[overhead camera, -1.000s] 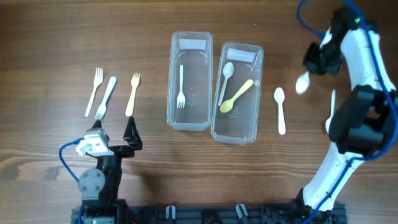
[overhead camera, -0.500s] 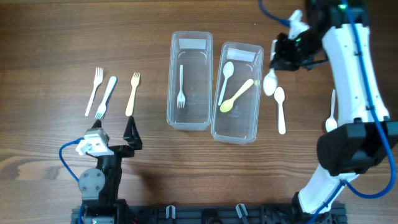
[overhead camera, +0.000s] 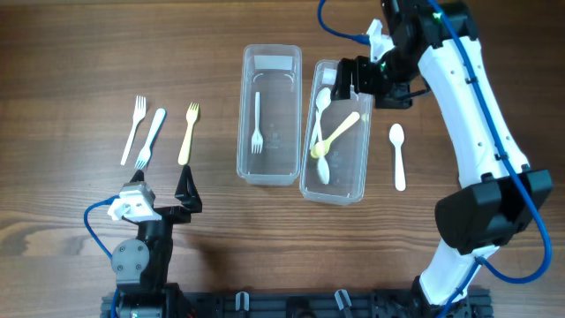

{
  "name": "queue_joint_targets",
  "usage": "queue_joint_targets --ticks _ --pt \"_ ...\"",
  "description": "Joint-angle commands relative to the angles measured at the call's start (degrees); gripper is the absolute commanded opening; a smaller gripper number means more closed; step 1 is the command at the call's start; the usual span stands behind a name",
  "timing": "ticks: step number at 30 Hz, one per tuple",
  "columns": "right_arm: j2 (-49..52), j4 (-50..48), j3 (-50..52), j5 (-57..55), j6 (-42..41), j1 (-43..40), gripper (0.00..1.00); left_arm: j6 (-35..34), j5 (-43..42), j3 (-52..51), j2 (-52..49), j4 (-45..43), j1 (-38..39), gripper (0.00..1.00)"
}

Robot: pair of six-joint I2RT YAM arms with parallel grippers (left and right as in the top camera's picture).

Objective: Pack container

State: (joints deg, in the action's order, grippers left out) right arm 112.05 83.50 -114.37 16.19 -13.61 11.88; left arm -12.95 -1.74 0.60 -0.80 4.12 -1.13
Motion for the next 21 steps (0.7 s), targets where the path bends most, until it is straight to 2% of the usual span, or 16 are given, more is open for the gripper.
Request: queue_joint_targets --ticks 1,5,8,14,21 --pt "-0.4 -0.7 -0.3 -11.0 -0.7 -3.7 1.0 0.5 0.1 -0.3 0.4 0.2 0.1 1.0" --pt "-0.4 -1.4 -0.3 -13.2 -3.1 -11.0 1.0 0.5 0.1 -0.3 0.4 0.2 0.1 1.0" --pt "-0.4 -0.4 -0.3 -14.3 0.5 -16.6 1.0 0.5 0.1 -0.3 0.4 0.2 0.1 1.0" --pt "0.0 1.8 4.6 -19.5 1.7 -22.3 1.0 0.5 0.1 -0.3 0.4 0.2 0.1 1.0" --pt "0.0 -5.6 13.6 -20.3 6.8 -30.0 1.0 0.5 0.1 -0.3 0.4 0.2 0.1 1.0"
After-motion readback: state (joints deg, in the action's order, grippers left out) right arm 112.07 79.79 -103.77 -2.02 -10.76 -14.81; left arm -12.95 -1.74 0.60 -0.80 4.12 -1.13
